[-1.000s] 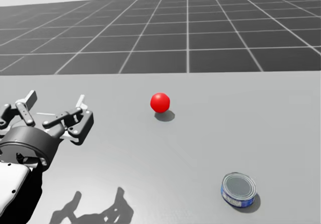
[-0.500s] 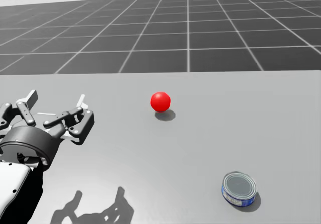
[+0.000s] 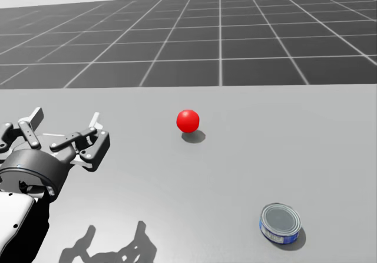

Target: Watch the red light. When it turns green, pick up the object.

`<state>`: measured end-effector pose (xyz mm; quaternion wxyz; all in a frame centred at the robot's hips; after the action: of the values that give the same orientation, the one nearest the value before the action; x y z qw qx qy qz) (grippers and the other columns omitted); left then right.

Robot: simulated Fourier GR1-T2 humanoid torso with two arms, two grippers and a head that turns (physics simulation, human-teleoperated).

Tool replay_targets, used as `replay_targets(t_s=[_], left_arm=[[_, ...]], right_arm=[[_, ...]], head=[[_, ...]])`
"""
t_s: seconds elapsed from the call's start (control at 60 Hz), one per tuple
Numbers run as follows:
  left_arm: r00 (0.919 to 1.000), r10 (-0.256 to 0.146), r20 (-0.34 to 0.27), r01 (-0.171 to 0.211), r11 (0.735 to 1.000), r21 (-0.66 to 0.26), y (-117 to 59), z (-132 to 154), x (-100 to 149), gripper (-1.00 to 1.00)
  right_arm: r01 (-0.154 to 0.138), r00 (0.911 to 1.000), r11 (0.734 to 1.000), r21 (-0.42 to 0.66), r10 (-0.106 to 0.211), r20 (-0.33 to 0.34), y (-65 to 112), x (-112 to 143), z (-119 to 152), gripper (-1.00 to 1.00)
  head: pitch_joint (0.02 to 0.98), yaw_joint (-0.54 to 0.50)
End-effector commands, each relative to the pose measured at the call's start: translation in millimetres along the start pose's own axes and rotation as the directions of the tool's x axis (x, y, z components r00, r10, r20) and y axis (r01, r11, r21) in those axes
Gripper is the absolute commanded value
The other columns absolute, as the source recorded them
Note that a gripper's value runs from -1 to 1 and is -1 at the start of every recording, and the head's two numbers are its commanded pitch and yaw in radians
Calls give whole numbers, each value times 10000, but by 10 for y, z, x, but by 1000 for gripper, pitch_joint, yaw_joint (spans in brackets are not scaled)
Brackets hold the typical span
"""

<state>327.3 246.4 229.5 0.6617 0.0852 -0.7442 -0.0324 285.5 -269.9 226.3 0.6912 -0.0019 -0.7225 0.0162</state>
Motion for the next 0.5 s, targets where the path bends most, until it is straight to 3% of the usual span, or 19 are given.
replay_targets(t_s=[0.017,0.5], left_arm=[[10000,2,1,-2,10000,0,0,-5,0,-1000],[10000,-41,4,41,10000,-3,-5,1,-2,-1000]], right_arm=[[-6,10000,10000,0,6,-3,-3,0,-2,-1000],[-33,10000,10000,8,33,3,1,-1,-1,-1000]], head=[[569,115],[569,117]])
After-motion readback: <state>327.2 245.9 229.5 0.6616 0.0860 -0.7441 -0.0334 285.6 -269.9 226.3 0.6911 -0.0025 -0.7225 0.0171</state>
